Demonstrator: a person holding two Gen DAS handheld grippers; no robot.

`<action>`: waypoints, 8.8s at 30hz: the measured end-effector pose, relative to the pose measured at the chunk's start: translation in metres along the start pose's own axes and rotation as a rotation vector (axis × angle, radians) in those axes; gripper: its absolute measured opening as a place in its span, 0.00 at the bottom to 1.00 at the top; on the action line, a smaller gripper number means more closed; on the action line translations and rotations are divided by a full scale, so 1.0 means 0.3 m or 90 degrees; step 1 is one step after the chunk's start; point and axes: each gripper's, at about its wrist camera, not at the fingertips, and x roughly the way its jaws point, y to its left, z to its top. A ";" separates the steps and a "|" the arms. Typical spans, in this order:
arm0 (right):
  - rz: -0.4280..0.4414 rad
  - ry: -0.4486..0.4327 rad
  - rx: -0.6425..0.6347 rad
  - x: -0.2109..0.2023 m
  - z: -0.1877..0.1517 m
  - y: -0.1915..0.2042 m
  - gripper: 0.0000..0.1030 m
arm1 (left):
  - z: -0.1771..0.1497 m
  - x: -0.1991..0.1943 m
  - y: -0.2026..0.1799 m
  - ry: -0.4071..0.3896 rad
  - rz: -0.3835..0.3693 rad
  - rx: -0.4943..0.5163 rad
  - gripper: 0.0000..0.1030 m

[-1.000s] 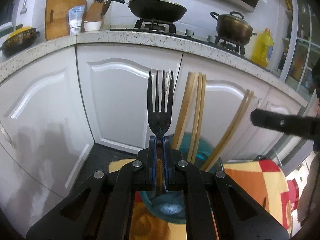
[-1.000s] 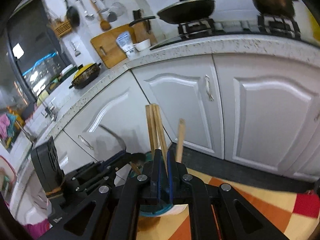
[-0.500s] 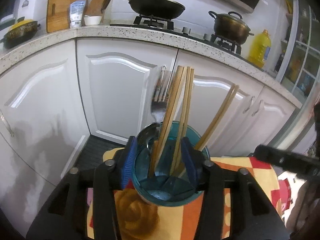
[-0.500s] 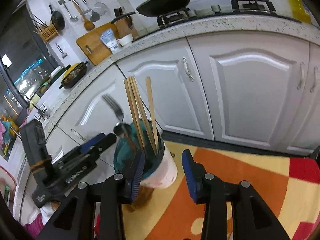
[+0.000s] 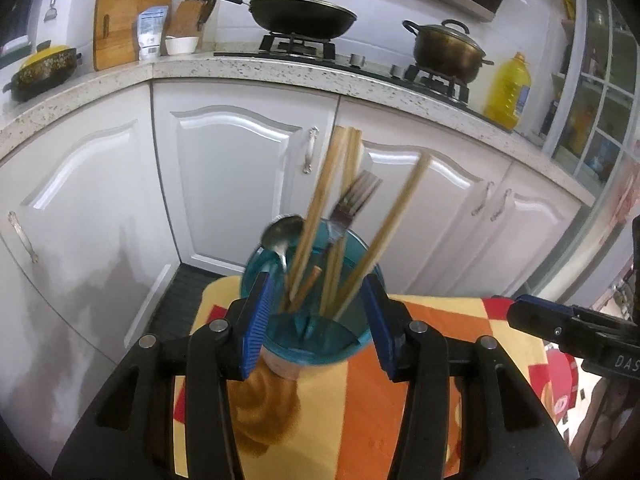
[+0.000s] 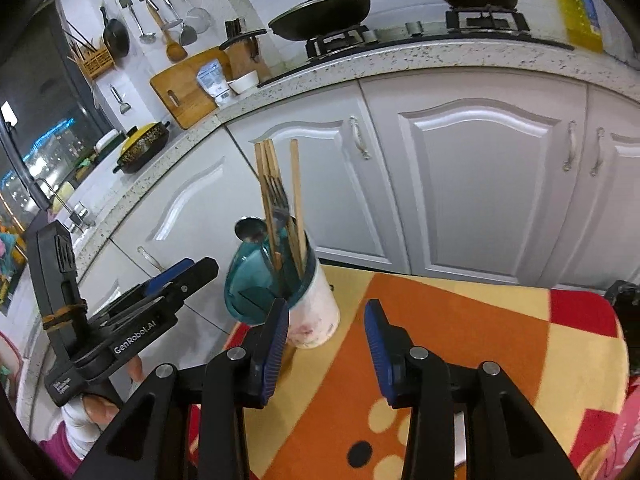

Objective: Organize utensils
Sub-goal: 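Open both tools to drop the fork and chopstick into the holder, then move both open tools back over the white spoon and gold fork, then lower the left tool onto the white ceramic spoon and close on it, then close the right tool on the gold fork, then lift the white spoon with the left tool while the right tool carries the gold fork to the holder, then open both tools to drop the spoon and gold fork into the holder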

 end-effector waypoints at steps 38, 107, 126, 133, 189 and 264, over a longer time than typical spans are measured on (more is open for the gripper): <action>-0.089 0.178 0.101 0.096 -0.458 -0.412 0.21 | -0.315 0.126 -0.277 0.194 -0.118 0.093 0.44; -0.051 0.213 0.028 0.344 -0.268 -0.355 0.08 | -0.380 0.272 -0.149 0.298 -0.217 -0.005 0.05; 0.041 0.088 0.051 0.041 -0.258 -0.256 0.07 | -0.293 0.092 -0.047 0.231 -0.223 -0.031 0.00; 0.047 0.065 0.033 -0.005 -0.218 -0.212 0.07 | -0.228 -0.005 -0.007 0.180 -0.224 -0.038 0.00; 0.076 0.055 0.022 -0.010 -0.195 -0.162 0.07 | -0.437 0.008 0.056 0.304 -0.120 0.010 0.11; 0.079 0.060 -0.045 0.346 0.147 0.039 0.11 | 0.144 0.152 0.182 0.124 -0.024 0.038 0.07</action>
